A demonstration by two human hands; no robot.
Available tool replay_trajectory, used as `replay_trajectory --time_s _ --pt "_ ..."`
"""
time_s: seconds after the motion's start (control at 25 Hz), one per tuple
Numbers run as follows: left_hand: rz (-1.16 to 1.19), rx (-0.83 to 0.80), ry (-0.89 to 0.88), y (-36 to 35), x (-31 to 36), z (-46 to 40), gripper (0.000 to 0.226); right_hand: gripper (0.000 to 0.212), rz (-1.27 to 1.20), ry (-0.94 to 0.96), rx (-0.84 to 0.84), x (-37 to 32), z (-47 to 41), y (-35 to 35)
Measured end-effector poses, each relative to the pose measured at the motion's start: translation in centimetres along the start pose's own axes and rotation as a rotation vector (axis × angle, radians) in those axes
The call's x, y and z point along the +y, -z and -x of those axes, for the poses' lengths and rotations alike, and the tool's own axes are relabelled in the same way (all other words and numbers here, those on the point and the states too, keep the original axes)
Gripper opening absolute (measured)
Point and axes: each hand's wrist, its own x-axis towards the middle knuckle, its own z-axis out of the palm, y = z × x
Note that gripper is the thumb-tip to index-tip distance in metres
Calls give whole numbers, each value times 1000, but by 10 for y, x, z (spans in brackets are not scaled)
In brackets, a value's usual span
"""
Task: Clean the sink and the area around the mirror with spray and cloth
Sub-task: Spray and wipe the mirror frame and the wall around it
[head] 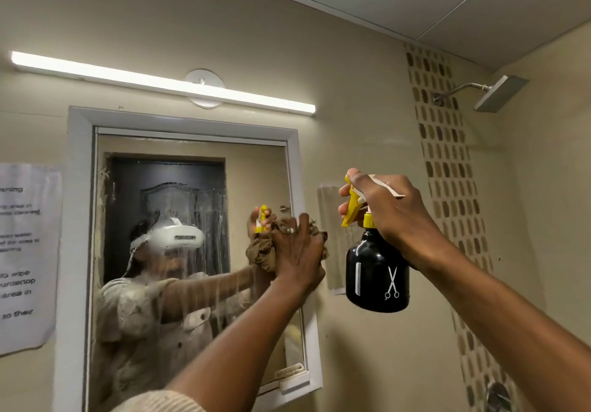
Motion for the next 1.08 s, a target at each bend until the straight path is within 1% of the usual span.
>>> replay_trajectory --time_s 0.12,0.24,0.32,0.36,0.4,0.44,0.52,0.56,0.6,0.64,0.68,0.72,0.8,0.84,0.88,0.92,0.96,1.0,1.04,1.08 --pt "26 -48 -5 -25 10 29 39 41 19 -10 -10 5 8 -2" --pt "16 -189 -30 -41 26 63 49 42 24 -19 -16 7 15 3" --pt "-29 -339 -77 -41 33 82 42 43 26 -34 -25 9 21 11" --pt "1 -385 -74 -37 34 90 38 44 23 -42 -29 11 25 15" --pt "110 -402 -37 -34 33 98 35 45 18 -53 -32 17 31 20" --pt "299 -376 31 -31 30 105 31 45 9 -67 -31 25 38 24" --pt "849 -317 267 -18 17 128 20 45 -14 -116 -39 44 54 29" --pt "1117 -327 408 -13 12 145 23 44 -25 -143 -58 56 64 28" --pt "1336 -358 559 -10 11 164 32 43 -27 -164 -91 68 74 26" --pt "1501 -408 715 -15 10 187 44 41 -10 -179 -133 80 85 21" --pt "1616 -478 853 -22 10 212 53 39 31 -185 -169 91 96 14" --pt "1695 -518 974 -27 10 244 49 38 85 -184 -191 102 107 5" --pt "1788 -514 1087 -35 -3 303 27 39 167 -188 -203 120 124 -11" --pt "1989 -497 1241 -29 -8 323 27 39 183 -204 -199 127 131 -18" --pt "2132 -504 1433 -25 -14 339 31 39 193 -224 -195 132 136 -23" --pt "2141 -556 1513 -19 -16 348 34 38 203 -247 -199 138 142 -26" --pt "2219 -491 1532 -14 -21 358 28 38 210 -272 -209 143 147 -29" --pt "2287 -369 1420 -9 -25 364 15 39 221 -297 -225 147 154 -31" --pt "2128 -315 1336 0 -24 362 2 40 236 -321 -236 153 162 -34" --pt "2042 -213 1450 5 -22 360 9 42 254 -338 -234 158 170 -37"
